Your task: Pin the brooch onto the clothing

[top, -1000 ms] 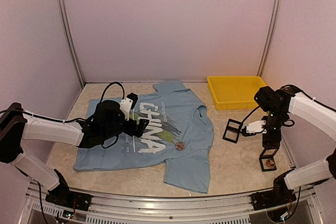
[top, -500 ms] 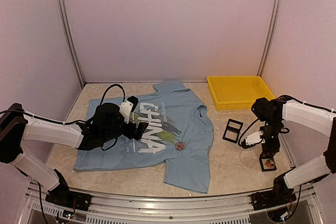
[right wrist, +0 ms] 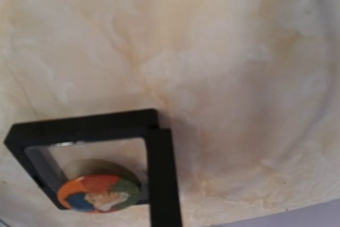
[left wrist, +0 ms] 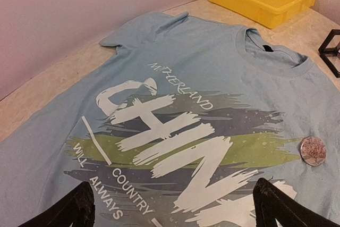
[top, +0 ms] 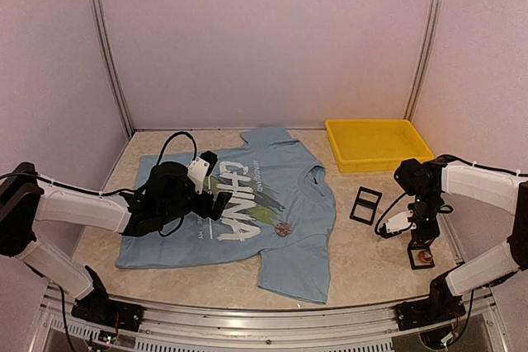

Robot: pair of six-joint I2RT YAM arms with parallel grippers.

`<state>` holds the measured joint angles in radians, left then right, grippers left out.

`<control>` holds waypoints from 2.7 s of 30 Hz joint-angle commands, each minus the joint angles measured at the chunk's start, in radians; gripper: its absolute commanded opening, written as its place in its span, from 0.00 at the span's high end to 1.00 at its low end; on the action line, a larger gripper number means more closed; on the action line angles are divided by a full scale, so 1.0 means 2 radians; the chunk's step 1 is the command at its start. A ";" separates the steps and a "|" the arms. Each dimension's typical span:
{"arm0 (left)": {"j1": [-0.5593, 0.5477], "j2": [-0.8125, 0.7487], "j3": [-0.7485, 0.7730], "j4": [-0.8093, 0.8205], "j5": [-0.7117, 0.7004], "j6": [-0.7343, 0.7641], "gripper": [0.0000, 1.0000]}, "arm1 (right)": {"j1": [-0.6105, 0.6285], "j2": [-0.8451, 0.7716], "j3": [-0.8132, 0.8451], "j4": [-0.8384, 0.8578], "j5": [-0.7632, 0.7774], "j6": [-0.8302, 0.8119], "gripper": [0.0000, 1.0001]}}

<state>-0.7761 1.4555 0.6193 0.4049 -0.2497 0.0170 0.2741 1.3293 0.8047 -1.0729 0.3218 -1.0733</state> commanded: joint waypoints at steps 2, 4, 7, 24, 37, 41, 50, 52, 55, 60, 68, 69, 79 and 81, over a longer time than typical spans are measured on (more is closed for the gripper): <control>-0.004 -0.006 -0.005 0.013 -0.009 0.011 0.01 | -0.005 -0.007 0.009 0.001 -0.018 0.004 0.74; -0.004 -0.005 -0.004 0.012 -0.008 0.011 0.01 | -0.004 -0.007 0.010 0.000 -0.017 0.006 0.75; -0.003 -0.006 -0.004 0.010 -0.008 0.012 0.01 | 0.000 -0.005 0.011 -0.008 -0.015 0.008 0.76; -0.004 -0.002 -0.003 0.008 -0.011 0.015 0.01 | 0.031 0.013 0.035 -0.012 -0.046 0.009 0.96; -0.004 0.002 -0.001 0.004 -0.013 0.017 0.01 | 0.104 0.166 0.184 -0.036 -0.063 0.028 0.98; -0.003 0.002 -0.001 0.002 -0.014 0.017 0.01 | 0.114 0.215 0.227 -0.048 -0.052 0.036 0.99; -0.004 -0.004 -0.004 0.002 -0.018 0.019 0.01 | 0.134 0.249 0.261 -0.063 -0.063 0.048 0.97; -0.004 -0.004 -0.004 0.002 -0.018 0.020 0.01 | 0.134 0.242 0.254 -0.065 -0.057 0.050 0.97; -0.004 -0.004 -0.004 0.002 -0.018 0.019 0.01 | 0.134 0.225 0.239 -0.067 -0.054 0.052 0.97; -0.005 -0.002 -0.002 0.003 -0.015 0.019 0.01 | 0.134 0.221 0.232 -0.067 -0.060 0.059 0.95; -0.005 -0.004 -0.004 0.001 -0.009 0.019 0.01 | 0.138 0.223 0.245 -0.039 -0.049 0.066 0.34; -0.005 -0.004 -0.004 0.001 -0.009 0.020 0.01 | 0.141 0.221 0.253 -0.033 -0.050 0.070 0.07; -0.005 -0.016 -0.011 0.007 -0.001 0.023 0.01 | 0.156 0.113 0.311 0.304 0.055 0.230 0.01; -0.005 -0.017 -0.013 0.010 0.001 0.023 0.01 | 0.142 0.089 0.319 0.354 0.090 0.351 0.00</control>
<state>-0.7799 1.4479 0.6106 0.4046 -0.2646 0.0536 0.5968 1.6333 1.4059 -0.7811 0.2890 -0.7620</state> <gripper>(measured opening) 0.989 0.994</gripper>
